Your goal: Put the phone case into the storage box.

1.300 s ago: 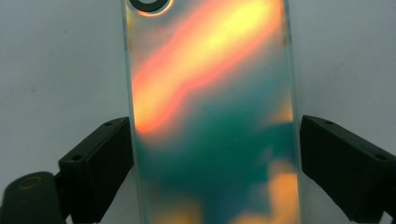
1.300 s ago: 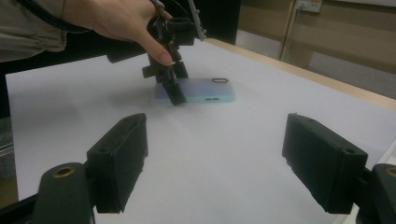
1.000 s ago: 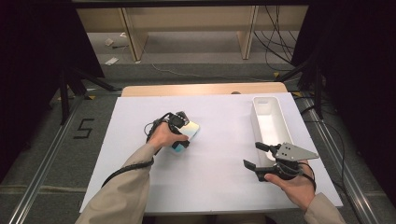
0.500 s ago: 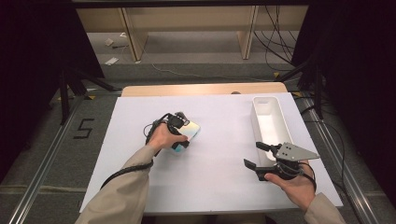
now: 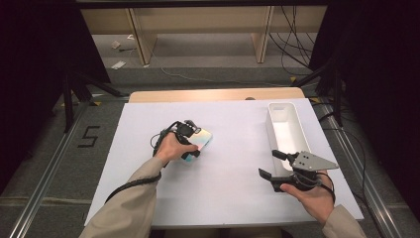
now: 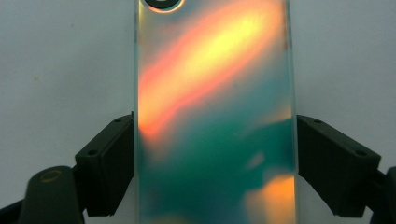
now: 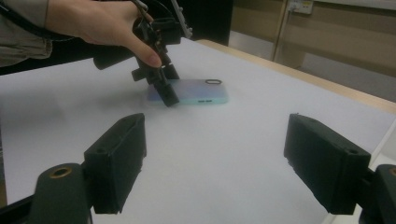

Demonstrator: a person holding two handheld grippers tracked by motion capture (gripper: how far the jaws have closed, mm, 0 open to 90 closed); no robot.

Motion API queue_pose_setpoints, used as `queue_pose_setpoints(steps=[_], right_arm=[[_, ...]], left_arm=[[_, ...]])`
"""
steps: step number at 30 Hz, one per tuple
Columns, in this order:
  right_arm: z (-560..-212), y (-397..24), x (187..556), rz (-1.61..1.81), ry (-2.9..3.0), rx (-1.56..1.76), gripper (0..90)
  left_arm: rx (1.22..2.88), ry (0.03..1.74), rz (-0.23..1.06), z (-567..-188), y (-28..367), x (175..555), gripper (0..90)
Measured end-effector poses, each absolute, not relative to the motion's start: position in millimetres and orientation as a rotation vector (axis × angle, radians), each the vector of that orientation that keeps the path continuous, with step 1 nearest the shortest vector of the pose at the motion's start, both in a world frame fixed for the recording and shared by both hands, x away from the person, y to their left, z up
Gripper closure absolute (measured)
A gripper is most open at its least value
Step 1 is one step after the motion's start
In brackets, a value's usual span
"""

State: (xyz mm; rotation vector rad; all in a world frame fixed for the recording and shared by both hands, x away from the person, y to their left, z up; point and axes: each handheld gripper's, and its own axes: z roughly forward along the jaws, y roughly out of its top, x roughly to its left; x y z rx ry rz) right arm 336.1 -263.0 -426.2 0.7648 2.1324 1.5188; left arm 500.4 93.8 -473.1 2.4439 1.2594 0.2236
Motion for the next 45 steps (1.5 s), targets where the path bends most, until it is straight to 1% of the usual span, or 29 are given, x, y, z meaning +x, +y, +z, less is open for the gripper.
queue_pose_setpoints(steps=[12,25,33,45], right_arm=[[-427,-263,337,1.527,2.129,0.767,21.7],[-427,-262,337,1.532,2.122,0.776,21.6],[-427,-261,338,1.525,2.126,0.780,21.7],[-426,-263,338,1.535,2.103,0.803,20.5]], left_arm=[[2.380,1.228,0.236,-474,102,495,17.1],[2.211,1.167,0.315,-459,115,485,17.1],[2.143,1.148,0.334,-456,124,477,17.1],[2.042,1.074,0.358,-451,135,460,17.0]])
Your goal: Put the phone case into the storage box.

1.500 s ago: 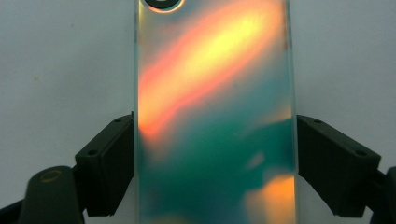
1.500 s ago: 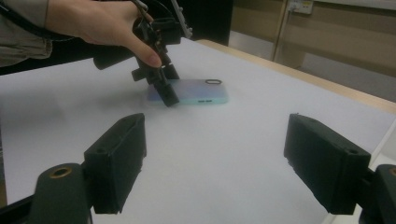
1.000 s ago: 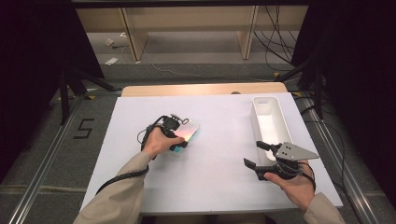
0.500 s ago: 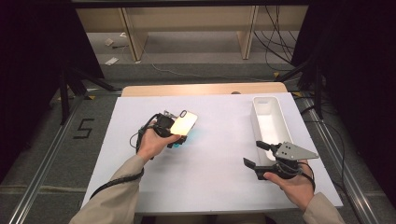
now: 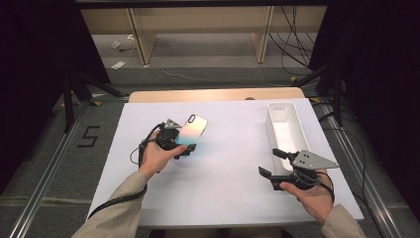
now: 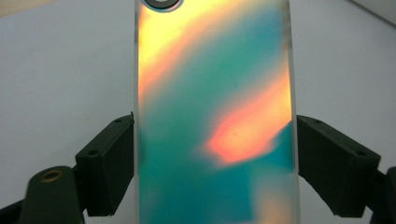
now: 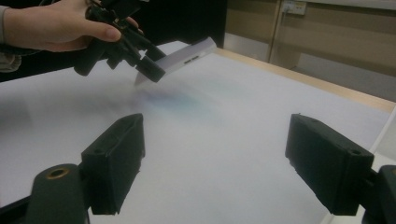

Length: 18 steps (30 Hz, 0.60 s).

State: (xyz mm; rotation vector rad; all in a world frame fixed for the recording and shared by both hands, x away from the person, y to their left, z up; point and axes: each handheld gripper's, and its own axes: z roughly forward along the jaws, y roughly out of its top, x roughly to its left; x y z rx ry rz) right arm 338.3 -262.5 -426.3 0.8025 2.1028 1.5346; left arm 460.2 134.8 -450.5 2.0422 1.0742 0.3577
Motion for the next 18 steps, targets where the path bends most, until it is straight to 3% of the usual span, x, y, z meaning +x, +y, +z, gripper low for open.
queue_pose_setpoints(steps=[18], right_arm=[[-425,-263,340,1.534,2.086,0.823,17.3]], left_arm=[[2.003,1.004,0.382,-442,144,434,17.0]])
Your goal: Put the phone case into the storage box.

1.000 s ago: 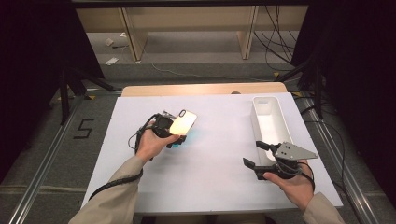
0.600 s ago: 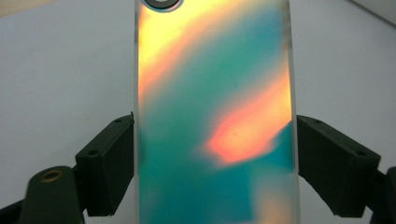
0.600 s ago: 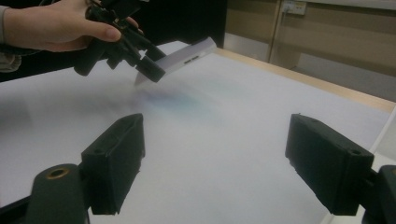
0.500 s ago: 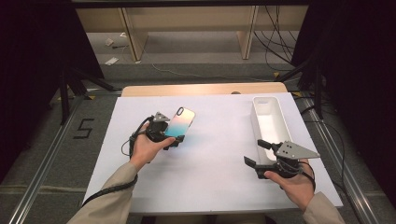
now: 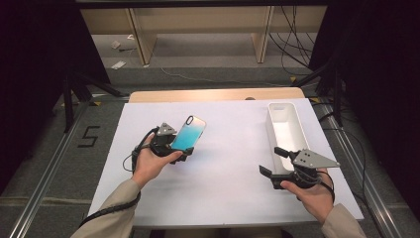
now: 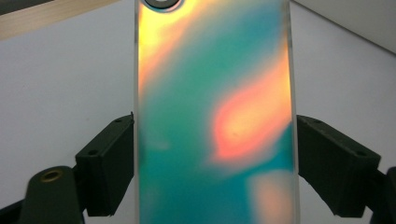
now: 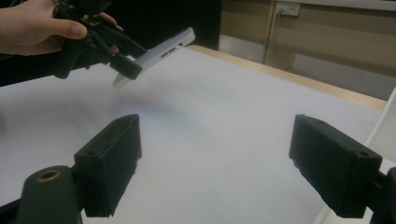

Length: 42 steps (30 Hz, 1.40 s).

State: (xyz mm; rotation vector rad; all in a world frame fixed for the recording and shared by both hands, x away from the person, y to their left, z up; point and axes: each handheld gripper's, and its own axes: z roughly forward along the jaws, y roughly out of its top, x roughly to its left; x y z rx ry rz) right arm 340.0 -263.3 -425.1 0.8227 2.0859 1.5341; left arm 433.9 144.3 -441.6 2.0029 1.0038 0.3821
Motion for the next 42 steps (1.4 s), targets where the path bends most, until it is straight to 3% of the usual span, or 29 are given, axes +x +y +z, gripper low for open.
queue_pose_setpoints(steps=[42], right_arm=[[-417,-245,361,1.562,2.044,0.884,16.1]], left_arm=[[1.987,0.865,0.408,-431,130,408,17.0]])
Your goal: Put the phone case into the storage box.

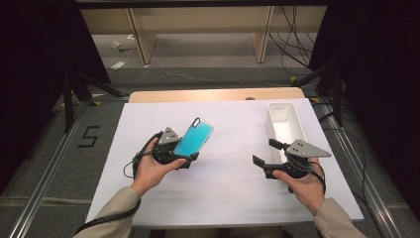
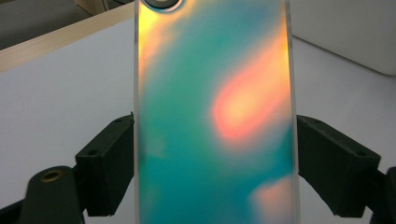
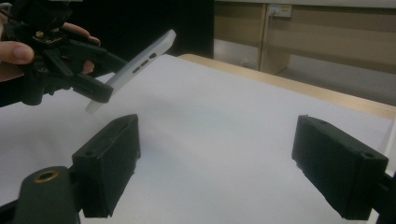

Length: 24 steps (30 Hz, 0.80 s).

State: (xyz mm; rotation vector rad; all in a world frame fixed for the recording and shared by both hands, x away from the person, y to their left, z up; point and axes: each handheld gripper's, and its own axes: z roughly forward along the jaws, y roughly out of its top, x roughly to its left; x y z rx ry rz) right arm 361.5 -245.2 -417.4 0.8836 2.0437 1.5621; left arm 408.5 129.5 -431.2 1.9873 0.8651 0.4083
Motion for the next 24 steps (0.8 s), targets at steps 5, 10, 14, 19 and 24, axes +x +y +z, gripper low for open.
queue_pose_setpoints(steps=[5,10,14,19,24], right_arm=[[-414,-237,369,1.561,2.049,0.880,16.0],[-412,-230,376,1.565,2.049,0.884,15.9],[-410,-223,381,1.559,2.057,0.880,16.0],[-409,-216,386,1.554,2.057,0.884,16.0],[-407,-211,391,1.564,2.048,0.891,15.9]], left_arm=[[1.981,0.850,0.408,-429,127,407,17.0],[1.983,0.840,0.402,-428,124,406,17.0],[1.989,0.829,0.402,-427,122,404,17.0],[1.994,0.819,0.398,-428,118,403,17.0],[1.993,0.807,0.400,-428,114,401,17.0]])
